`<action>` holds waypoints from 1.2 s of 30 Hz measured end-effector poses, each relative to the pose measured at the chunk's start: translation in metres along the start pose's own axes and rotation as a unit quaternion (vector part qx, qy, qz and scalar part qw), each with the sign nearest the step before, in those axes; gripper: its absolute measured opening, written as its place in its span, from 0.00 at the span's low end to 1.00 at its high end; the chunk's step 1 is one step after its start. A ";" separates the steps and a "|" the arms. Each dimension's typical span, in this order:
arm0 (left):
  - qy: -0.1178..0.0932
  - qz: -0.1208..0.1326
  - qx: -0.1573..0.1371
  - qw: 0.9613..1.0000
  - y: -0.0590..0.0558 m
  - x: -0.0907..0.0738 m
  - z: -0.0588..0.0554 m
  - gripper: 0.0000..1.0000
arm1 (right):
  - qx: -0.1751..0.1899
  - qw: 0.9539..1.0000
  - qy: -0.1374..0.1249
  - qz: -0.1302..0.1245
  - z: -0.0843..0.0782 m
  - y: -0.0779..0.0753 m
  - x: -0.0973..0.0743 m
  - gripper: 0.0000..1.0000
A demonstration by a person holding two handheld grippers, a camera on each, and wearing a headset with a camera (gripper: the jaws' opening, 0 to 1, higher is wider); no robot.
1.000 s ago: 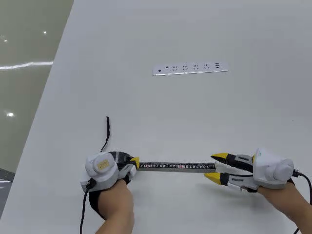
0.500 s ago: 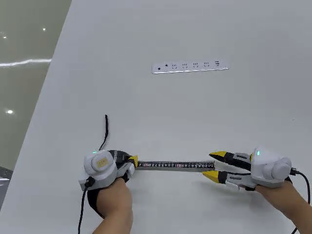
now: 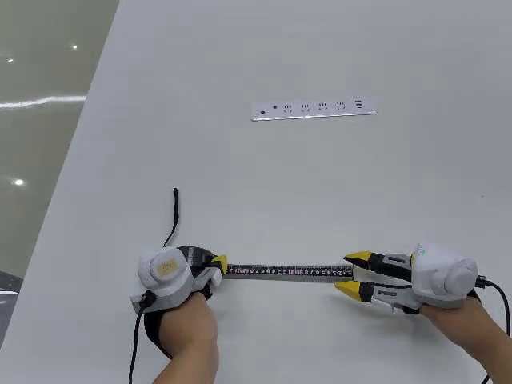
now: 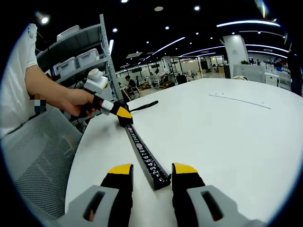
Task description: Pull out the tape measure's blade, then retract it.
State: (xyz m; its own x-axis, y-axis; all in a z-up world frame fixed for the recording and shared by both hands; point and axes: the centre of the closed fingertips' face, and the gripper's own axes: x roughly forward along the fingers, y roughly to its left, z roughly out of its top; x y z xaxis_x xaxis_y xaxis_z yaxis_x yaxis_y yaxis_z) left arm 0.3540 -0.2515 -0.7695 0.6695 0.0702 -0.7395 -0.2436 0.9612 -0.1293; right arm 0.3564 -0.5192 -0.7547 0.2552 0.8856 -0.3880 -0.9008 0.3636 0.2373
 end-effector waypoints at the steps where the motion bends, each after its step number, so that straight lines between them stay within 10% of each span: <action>1: 0.000 0.000 -0.001 1.000 0.000 0.000 0.000 0.69 | 0.000 1.000 0.001 0.000 -0.001 -0.001 0.000 0.31; 36: -0.001 0.000 -0.008 1.000 0.000 0.001 0.000 0.69 | 0.000 1.000 0.014 0.002 -0.017 -0.010 -0.003 0.18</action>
State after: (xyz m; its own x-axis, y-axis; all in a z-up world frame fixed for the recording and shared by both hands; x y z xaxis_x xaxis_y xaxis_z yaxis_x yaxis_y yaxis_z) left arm 0.3545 -0.2520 -0.7704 0.6707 0.0714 -0.7383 -0.2552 0.9568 -0.1393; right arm 0.3590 -0.5301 -0.7710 0.2421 0.8788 -0.4113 -0.9018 0.3602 0.2387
